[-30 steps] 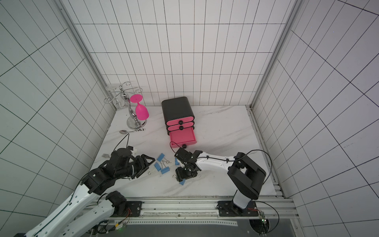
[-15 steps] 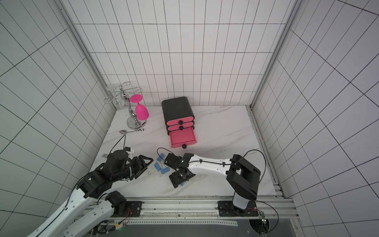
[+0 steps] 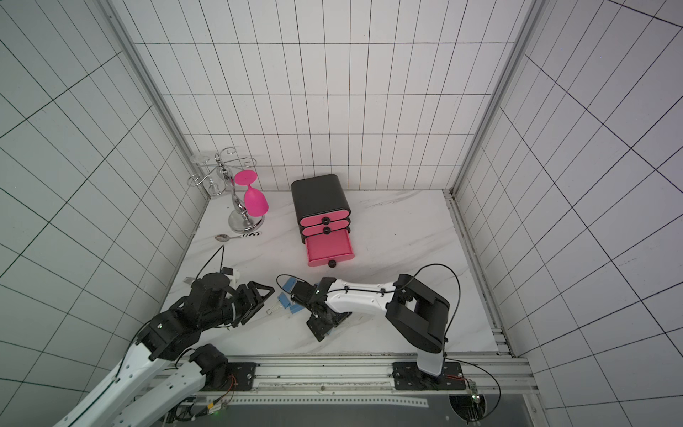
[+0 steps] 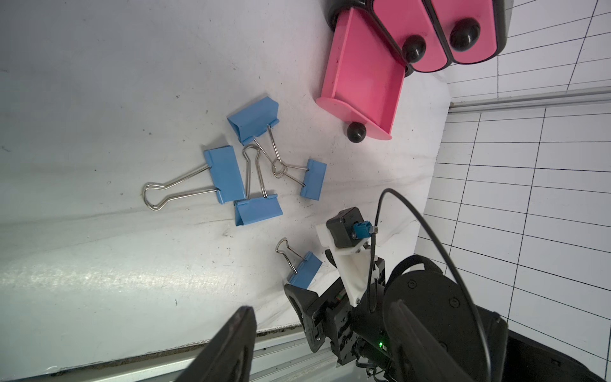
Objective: Put the binder clips in the drawer according to color
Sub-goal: Pick up the binder clip at the center of the board.
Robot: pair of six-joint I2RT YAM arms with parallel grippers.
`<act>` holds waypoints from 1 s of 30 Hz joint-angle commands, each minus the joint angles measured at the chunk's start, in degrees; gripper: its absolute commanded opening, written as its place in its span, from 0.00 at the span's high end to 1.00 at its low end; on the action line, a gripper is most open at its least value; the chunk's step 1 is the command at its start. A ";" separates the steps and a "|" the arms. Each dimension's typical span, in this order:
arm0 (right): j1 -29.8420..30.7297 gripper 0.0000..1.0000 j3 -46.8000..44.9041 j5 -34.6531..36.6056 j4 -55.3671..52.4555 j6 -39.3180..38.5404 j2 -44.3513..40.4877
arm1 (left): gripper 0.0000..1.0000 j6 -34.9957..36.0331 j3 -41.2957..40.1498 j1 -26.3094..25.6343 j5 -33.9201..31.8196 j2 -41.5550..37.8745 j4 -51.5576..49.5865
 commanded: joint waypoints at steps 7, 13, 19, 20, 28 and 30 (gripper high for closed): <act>0.58 0.31 0.56 -0.19 -0.21 -1.77 1.97 | 0.32 -0.47 -1.16 -0.17 -0.71 0.62 1.14; 0.57 0.51 -1.74 -0.77 1.29 -0.43 0.30 | 0.32 0.53 0.31 -0.17 -0.29 4.08 2.84; 0.40 0.56 -4.28 -0.97 1.86 1.37 -4.29 | 0.32 1.35 2.54 -0.08 -0.51 7.77 4.96; 0.23 0.56 -4.65 -1.03 1.81 1.82 -5.11 | 0.32 1.46 2.80 -0.08 -0.63 8.33 5.15; -5.49 0.60 -9.20 -3.71 1.98 4.89 -14.17 | 0.32 2.01 5.45 0.01 -2.17 12.89 8.94; -7.58 0.60 -10.12 -4.56 1.99 5.16 -16.78 | 0.32 2.95 6.93 0.25 -2.92 14.25 9.24</act>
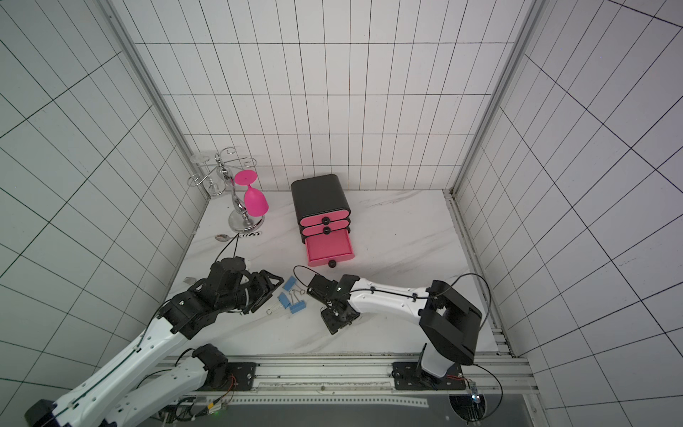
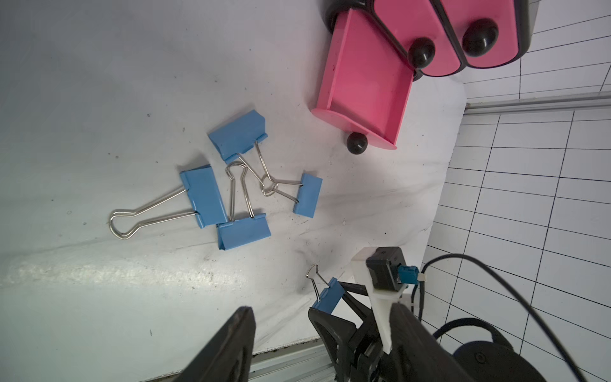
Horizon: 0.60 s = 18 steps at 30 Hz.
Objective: Put the binder clips in the drawer according to color
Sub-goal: Pick up the binder clip at the center of the board, then place the binder clip in the drawer.
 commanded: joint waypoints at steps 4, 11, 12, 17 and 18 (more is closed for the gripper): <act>-7.30 0.61 -1.43 -2.96 -0.81 1.32 -8.19 | 0.32 4.03 5.98 3.08 0.12 4.95 3.38; -16.47 0.62 5.48 -4.03 -2.01 -1.66 -8.45 | 0.32 5.63 8.41 7.98 3.79 9.15 6.62; -17.70 0.62 7.23 -4.36 -2.08 -2.07 -7.29 | 0.32 6.01 8.70 8.48 4.45 9.85 6.79; -22.10 0.62 16.80 -5.91 -2.25 -3.58 0.43 | 0.32 7.46 10.21 10.17 6.78 13.22 7.24; -22.88 0.62 18.76 -6.25 -2.28 -3.75 2.23 | 0.32 7.81 10.49 10.59 7.31 13.86 7.26</act>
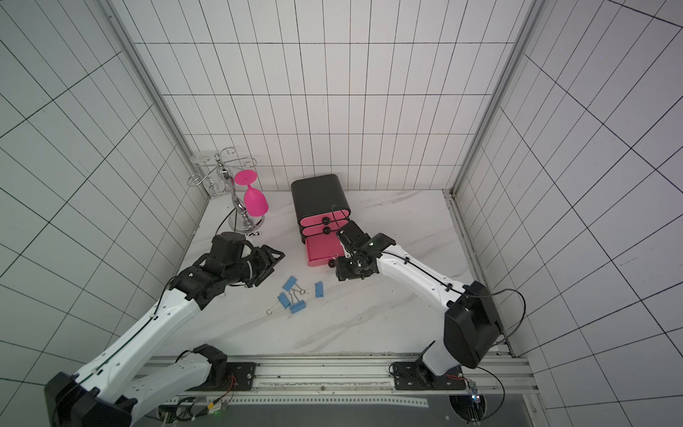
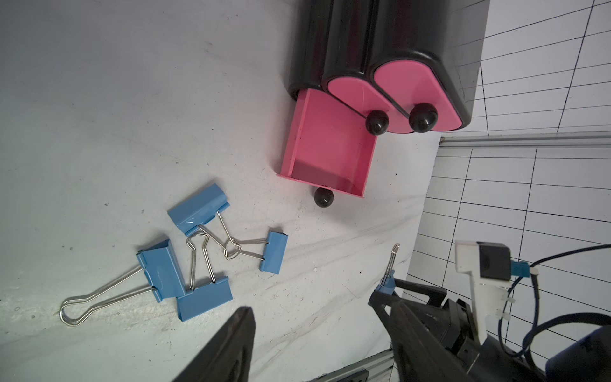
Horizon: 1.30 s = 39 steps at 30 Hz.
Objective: Put the binder clips in the drawer according to color
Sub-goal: Place the binder clip in the drawer.
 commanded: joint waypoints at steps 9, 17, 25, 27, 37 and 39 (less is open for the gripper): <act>-5.43 0.60 16.67 -0.02 -1.09 -3.66 16.84 | 0.32 3.99 2.76 3.61 6.10 2.54 0.63; -7.42 0.56 20.62 1.46 -1.28 -5.02 22.79 | 0.32 5.52 1.50 6.32 8.65 1.47 -0.95; -8.10 0.50 23.05 2.54 -1.28 -5.28 26.11 | 0.32 5.74 0.11 7.34 10.27 1.02 -1.02; -8.36 0.46 23.44 2.44 -1.28 -5.28 26.63 | 0.32 5.88 0.06 7.36 10.71 1.15 -1.21; -8.44 0.24 23.96 1.29 -2.23 -5.55 24.74 | 0.32 6.38 0.56 7.42 11.12 1.28 -2.10; -8.38 0.24 22.88 1.29 -2.59 -5.63 23.08 | 0.32 6.37 0.55 7.42 11.12 1.11 -2.18</act>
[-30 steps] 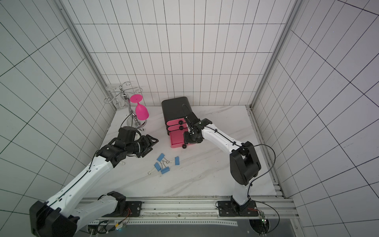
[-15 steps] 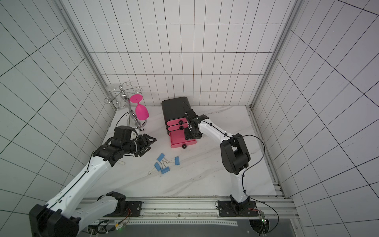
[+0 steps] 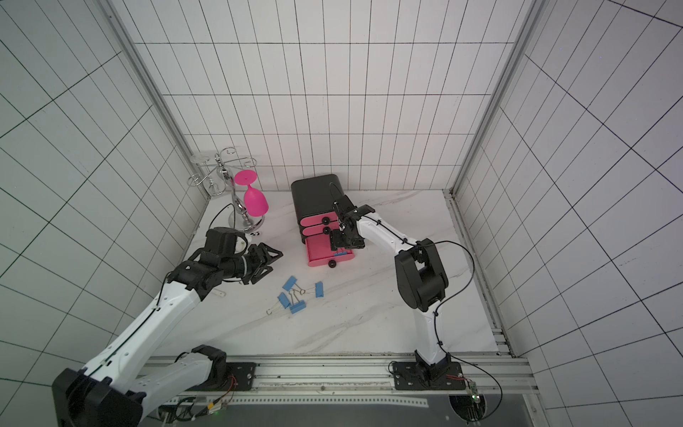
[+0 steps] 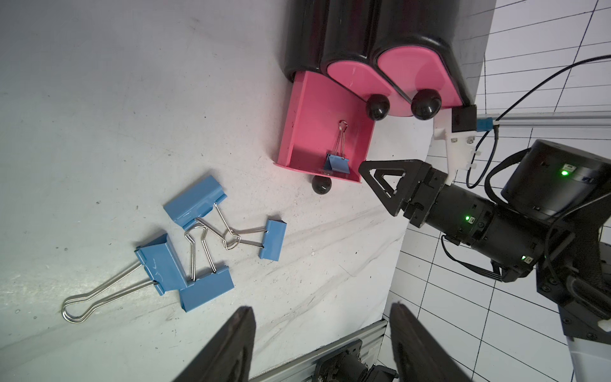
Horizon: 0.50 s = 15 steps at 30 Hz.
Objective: Put the binder clips in the drawer according to color
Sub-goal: Place the binder clip in the drawer.
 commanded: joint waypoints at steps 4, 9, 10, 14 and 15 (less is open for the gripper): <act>0.80 0.25 -4.79 0.44 -0.67 0.34 -8.12 | 0.32 1.10 -0.67 0.30 -0.38 -2.02 -1.09; 3.94 0.28 -11.70 0.83 0.87 1.64 -13.67 | 0.32 -0.30 -2.77 0.21 -1.02 -4.57 -0.44; 4.79 0.29 -12.92 0.75 1.19 1.89 -14.46 | 0.32 -0.64 -3.25 0.21 -1.13 -5.01 -0.31; 9.02 0.33 -16.73 -0.06 3.13 2.96 -15.49 | 0.32 -1.13 -4.70 0.11 -1.50 -6.95 -0.30; 10.32 0.33 -16.91 0.22 3.11 2.97 -15.24 | 0.32 -1.20 -5.12 0.04 -1.64 -7.38 -0.54</act>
